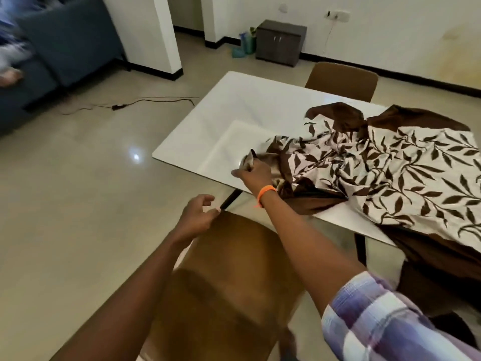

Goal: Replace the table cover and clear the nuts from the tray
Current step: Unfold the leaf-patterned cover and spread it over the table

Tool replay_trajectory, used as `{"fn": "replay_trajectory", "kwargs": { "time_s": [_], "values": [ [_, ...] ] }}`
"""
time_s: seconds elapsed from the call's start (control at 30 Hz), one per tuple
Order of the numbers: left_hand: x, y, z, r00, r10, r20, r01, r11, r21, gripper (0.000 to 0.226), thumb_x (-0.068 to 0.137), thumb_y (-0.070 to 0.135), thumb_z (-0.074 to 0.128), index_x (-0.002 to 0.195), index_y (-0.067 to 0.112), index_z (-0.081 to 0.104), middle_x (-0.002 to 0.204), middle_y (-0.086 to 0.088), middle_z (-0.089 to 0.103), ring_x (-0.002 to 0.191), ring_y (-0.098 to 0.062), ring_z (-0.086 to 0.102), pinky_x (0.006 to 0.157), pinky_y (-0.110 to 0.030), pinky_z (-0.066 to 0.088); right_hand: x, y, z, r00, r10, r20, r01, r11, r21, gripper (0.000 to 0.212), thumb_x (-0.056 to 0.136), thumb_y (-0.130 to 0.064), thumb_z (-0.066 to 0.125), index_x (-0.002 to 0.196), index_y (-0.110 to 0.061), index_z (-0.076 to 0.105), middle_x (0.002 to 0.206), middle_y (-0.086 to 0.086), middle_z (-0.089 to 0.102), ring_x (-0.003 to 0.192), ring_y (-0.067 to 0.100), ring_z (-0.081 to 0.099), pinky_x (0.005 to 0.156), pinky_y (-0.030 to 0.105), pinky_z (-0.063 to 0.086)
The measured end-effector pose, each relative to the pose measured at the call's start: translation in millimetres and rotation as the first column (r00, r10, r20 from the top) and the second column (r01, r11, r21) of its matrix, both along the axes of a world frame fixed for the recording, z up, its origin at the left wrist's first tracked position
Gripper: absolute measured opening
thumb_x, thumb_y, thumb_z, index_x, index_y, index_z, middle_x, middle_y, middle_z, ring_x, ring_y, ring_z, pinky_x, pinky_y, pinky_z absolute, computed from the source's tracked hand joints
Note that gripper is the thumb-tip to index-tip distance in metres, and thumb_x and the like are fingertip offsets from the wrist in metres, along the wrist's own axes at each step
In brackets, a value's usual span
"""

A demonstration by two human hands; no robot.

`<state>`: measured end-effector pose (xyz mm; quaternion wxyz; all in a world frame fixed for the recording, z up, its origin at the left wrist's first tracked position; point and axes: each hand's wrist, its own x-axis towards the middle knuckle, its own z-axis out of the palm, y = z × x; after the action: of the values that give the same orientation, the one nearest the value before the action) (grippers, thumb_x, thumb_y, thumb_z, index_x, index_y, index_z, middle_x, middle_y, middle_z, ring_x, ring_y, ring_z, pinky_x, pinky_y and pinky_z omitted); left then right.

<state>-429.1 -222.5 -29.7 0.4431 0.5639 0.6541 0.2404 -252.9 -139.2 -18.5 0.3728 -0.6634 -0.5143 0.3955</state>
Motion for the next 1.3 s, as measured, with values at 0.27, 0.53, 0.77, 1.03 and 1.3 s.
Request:
{"fn": "replay_trajectory", "kwargs": {
  "time_s": [0.27, 0.53, 0.77, 1.03, 1.3],
  "values": [
    [-43, 5, 6, 0.995, -0.098, -0.024, 0.099, 0.994, 0.055, 0.032, 0.096, 0.022, 0.058, 0.128, 0.019, 0.055, 0.123, 0.0, 0.058, 0.106, -0.021, 0.061, 0.087, -0.036, 0.054, -42, -14, -19, 0.986, -0.011, 0.168, -0.006, 0.995, 0.099, 0.04, 0.083, -0.031, 0.066, 0.056, -0.006, 0.049, 0.052, 0.005, 0.049, 0.051, 0.012, 0.048, 0.053, 0.027, 0.037],
    [-65, 44, -28, 0.906, -0.364, -0.215, 0.388, 0.918, 0.08, 0.033, 0.095, 0.013, 0.057, 0.129, 0.012, 0.055, 0.12, -0.002, 0.058, 0.107, -0.015, 0.056, 0.083, -0.023, 0.043, -69, -12, -98, 0.812, 0.15, 0.563, -0.125, 0.989, -0.083, 0.036, 0.09, -0.046, 0.054, 0.063, -0.022, 0.055, 0.064, 0.002, 0.058, 0.06, 0.016, 0.052, 0.062, 0.035, 0.046],
    [-91, 131, -60, 0.863, -0.461, -0.206, 0.48, 0.875, 0.056, 0.029, 0.096, 0.015, 0.057, 0.126, 0.013, 0.057, 0.11, 0.004, 0.057, 0.092, -0.012, 0.057, 0.07, -0.016, 0.042, -17, 79, -146, 0.544, -0.238, 0.805, 0.465, 0.884, -0.053, 0.05, 0.093, -0.029, 0.049, 0.138, -0.01, 0.038, 0.144, 0.016, 0.037, 0.129, 0.039, 0.039, 0.103, 0.052, 0.033],
    [-104, 213, -80, 0.833, -0.52, -0.188, 0.525, 0.851, -0.03, 0.012, 0.096, 0.018, 0.055, 0.103, 0.017, 0.065, 0.104, -0.001, 0.067, 0.092, -0.019, 0.065, 0.085, -0.041, 0.056, -55, 107, -140, 0.659, -0.326, 0.678, 0.531, 0.84, -0.111, 0.03, 0.09, -0.018, 0.051, 0.118, -0.013, 0.057, 0.126, 0.012, 0.053, 0.116, 0.035, 0.052, 0.099, 0.05, 0.038],
    [-31, 305, -41, 0.891, -0.208, 0.404, 0.411, 0.748, -0.521, 0.052, 0.095, 0.059, 0.045, 0.101, 0.012, 0.067, 0.096, -0.01, 0.07, 0.084, -0.021, 0.069, 0.074, -0.032, 0.057, -147, 140, -74, 0.846, -0.533, -0.024, 0.533, 0.846, 0.0, 0.032, 0.098, -0.035, 0.043, 0.076, -0.018, 0.058, 0.081, 0.008, 0.064, 0.079, 0.024, 0.06, 0.073, 0.034, 0.046]
  ]
}}
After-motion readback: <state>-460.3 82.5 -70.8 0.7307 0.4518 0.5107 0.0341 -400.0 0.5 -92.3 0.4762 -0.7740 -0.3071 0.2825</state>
